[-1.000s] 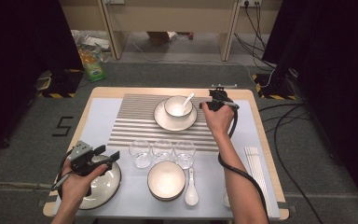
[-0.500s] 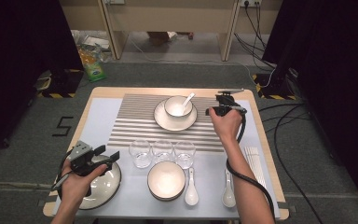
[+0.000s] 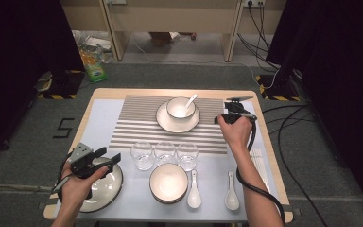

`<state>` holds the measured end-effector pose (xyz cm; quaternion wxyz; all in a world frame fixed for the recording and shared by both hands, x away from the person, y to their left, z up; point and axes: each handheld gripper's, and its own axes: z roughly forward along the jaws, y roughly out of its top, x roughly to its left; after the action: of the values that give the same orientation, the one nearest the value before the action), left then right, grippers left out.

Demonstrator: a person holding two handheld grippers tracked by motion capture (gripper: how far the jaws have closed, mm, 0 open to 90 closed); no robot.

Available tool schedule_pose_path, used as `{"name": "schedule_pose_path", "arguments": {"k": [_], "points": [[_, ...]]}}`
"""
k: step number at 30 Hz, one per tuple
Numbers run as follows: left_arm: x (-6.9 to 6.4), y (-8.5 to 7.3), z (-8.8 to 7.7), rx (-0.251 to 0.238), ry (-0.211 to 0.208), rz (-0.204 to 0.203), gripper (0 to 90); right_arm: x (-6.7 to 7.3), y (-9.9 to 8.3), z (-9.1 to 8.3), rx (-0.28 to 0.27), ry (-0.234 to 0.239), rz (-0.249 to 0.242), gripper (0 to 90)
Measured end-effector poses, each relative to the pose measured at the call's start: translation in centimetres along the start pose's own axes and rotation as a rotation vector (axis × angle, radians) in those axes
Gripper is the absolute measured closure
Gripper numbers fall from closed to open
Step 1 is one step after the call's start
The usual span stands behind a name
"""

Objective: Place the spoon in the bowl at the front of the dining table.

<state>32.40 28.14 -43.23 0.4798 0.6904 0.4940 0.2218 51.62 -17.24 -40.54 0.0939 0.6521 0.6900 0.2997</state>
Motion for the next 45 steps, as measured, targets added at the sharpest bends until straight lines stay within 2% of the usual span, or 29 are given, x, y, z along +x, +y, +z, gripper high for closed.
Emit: {"name": "schedule_pose_path", "arguments": {"k": [13,25,35,45], "points": [[-0.2,-0.1,0.1,-0.001,-0.002,0.002,32.0,-2.6,-2.4,-1.3,0.071,-0.031,0.016,60.7],[-0.2,-0.2,0.1,0.004,0.002,0.004,32.0,-4.9,-4.5,-2.7,0.096,-0.069,0.024,61.4],[-0.4,-0.3,0.3,0.006,-0.011,0.000,32.0,-7.1,-5.9,-3.9,0.119,-0.104,0.028,63.8],[-0.4,-0.4,0.4,0.009,-0.011,0.000,31.9,-8.4,-7.3,-3.6,0.167,-0.130,0.039,67.9]]}}
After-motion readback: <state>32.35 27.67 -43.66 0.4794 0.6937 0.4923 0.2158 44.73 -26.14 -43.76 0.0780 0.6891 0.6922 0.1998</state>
